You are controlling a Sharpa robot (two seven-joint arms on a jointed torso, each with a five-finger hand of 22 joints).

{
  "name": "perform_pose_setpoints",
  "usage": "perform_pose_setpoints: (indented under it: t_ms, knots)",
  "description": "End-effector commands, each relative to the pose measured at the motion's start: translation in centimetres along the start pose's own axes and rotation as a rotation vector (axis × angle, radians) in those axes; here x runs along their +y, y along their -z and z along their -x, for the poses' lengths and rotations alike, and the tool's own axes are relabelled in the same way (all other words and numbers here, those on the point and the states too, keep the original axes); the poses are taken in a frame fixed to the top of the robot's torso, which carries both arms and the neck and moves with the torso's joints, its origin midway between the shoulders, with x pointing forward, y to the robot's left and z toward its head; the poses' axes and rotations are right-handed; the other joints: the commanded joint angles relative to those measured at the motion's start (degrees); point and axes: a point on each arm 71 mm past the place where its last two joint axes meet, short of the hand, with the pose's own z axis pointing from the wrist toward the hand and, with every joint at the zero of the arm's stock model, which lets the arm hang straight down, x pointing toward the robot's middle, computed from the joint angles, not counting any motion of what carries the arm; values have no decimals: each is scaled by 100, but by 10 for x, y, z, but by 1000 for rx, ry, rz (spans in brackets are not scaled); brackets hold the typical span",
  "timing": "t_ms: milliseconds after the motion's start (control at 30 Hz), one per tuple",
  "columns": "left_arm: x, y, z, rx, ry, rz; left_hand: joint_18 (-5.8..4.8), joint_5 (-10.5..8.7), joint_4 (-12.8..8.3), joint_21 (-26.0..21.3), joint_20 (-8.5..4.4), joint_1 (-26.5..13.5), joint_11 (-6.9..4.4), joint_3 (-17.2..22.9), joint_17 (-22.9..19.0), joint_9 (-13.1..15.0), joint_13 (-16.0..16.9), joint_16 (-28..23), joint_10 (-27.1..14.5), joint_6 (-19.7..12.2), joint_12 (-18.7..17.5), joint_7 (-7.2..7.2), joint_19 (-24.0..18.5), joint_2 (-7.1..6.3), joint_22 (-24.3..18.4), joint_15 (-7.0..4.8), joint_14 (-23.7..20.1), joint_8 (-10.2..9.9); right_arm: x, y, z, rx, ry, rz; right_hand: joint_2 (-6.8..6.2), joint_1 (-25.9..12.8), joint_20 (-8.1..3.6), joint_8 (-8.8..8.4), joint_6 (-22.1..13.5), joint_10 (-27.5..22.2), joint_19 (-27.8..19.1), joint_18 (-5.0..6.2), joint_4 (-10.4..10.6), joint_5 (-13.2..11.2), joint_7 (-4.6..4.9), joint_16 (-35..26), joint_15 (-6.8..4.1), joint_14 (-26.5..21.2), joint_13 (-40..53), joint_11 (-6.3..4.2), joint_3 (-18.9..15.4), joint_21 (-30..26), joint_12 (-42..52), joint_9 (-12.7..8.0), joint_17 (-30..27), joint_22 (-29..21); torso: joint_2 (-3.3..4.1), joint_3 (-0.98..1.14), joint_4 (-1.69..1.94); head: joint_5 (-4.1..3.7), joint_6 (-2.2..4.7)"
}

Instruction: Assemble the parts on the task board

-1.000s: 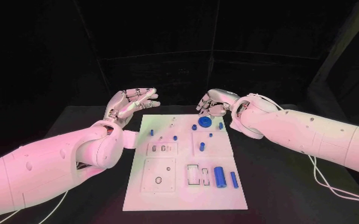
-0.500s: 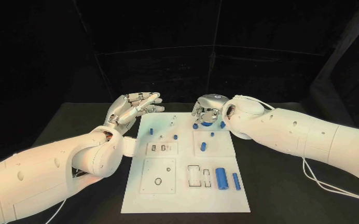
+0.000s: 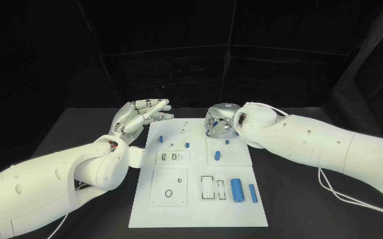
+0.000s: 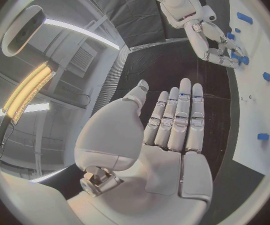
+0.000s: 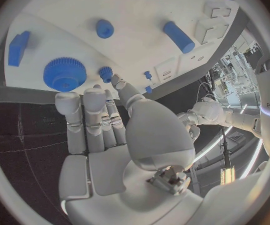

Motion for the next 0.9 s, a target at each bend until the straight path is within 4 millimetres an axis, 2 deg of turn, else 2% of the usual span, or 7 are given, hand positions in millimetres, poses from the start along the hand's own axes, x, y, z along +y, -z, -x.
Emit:
perform_pose_setpoints:
  t_ms: [33,300,500,633,900]
  knots:
    - [-2,0,-1,12,12,-18,83,26,-36,-30,9,19,30,-13,7,-9,-6,-20,-16,8,-20,39,50,20,-5,27,-12,-22,0,-1,-1,39,22,-2,-23,-25,9,-16,-47,-23,107,-117,-11,-25,-1,186,29,116,9,7,53,124,8,-1,185,186,22,9,6,8,-8]
    - [-3,1,0,9,11,-15,83,26,-37,-34,11,17,34,-15,8,-10,-7,-27,-19,4,-28,44,50,22,-9,30,-14,-28,1,-3,-2,52,23,-3,66,12,9,7,27,59,271,-173,-16,-47,-1,565,26,133,12,-8,212,361,31,9,551,547,44,8,7,11,-25]
    - [-3,1,1,9,11,-11,82,26,-36,-37,12,15,36,-16,8,-10,-7,-31,-21,3,-32,47,49,25,-12,31,-14,-31,3,-4,-2,44,23,4,211,95,-28,108,329,368,585,-272,-29,-184,-54,1018,-29,178,42,-84,510,711,129,43,1020,1137,68,11,11,13,-38]
    - [-3,1,2,9,10,-9,82,26,-33,-41,14,10,39,-16,10,-10,-7,-38,-24,2,-41,50,50,33,-16,33,-12,-36,3,-4,-2,40,23,4,215,124,-54,137,442,515,662,-299,-33,-242,-68,1145,-52,173,67,-120,638,815,170,49,1127,1301,74,10,12,0,-49]
    - [-3,1,3,9,10,-6,83,26,-29,-44,15,6,41,-14,12,-10,-7,-43,-25,3,-48,50,52,47,-20,34,-9,-39,4,-5,-2,37,23,5,188,127,-62,129,474,555,674,-308,-30,-262,-67,1200,-56,155,74,-128,723,858,163,42,1160,1359,82,11,14,-7,-50]
